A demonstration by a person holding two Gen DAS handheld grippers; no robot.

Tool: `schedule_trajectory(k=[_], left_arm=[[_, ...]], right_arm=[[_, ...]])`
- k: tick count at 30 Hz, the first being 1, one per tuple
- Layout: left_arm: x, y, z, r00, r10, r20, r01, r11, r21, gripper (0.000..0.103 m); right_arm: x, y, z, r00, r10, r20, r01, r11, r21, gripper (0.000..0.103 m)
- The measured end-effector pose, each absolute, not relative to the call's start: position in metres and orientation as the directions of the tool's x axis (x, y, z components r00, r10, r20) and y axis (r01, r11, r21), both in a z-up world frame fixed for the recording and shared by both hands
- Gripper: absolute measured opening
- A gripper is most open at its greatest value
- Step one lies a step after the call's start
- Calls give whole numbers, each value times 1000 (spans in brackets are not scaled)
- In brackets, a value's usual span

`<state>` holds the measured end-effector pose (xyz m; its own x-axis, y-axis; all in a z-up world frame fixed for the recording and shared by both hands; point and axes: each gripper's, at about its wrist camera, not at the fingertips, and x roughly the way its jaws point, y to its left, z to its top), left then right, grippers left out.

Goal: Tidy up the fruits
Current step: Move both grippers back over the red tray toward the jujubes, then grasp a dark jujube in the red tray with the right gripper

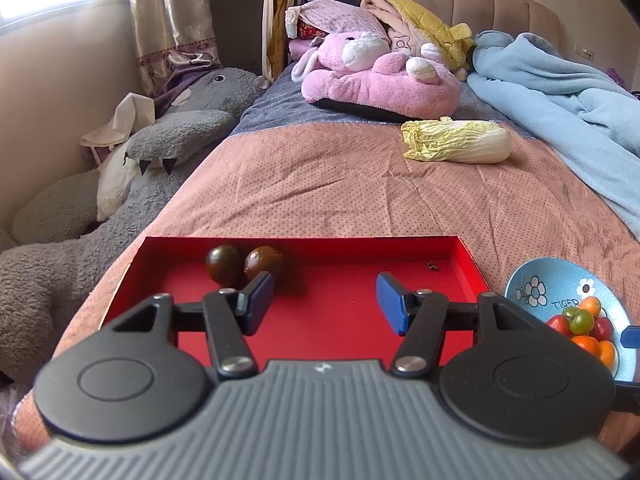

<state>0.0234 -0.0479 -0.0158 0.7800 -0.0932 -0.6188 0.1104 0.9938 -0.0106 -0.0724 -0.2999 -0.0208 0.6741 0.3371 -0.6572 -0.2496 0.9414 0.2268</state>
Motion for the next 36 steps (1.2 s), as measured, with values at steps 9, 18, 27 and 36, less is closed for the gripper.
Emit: schedule_trajectory(k=[9, 18, 27, 36], left_arm=[[27, -36, -18, 769, -93, -632, 84, 996, -43, 60], [27, -23, -16, 770, -74, -634, 37, 997, -70, 60], [30, -13, -16, 763, -38, -645, -18, 997, -79, 60], [34, -12, -20, 756, -11, -655, -42, 997, -65, 60]], right_arm=[[-51, -265, -19, 656, 379, -653, -304, 924, 232, 84], [-35, -235, -19, 636, 417, -650, -344, 907, 245, 84], [-25, -218, -16, 625, 443, -643, -363, 894, 263, 85], [-17, -211, -18, 614, 450, -648, -367, 890, 270, 85]])
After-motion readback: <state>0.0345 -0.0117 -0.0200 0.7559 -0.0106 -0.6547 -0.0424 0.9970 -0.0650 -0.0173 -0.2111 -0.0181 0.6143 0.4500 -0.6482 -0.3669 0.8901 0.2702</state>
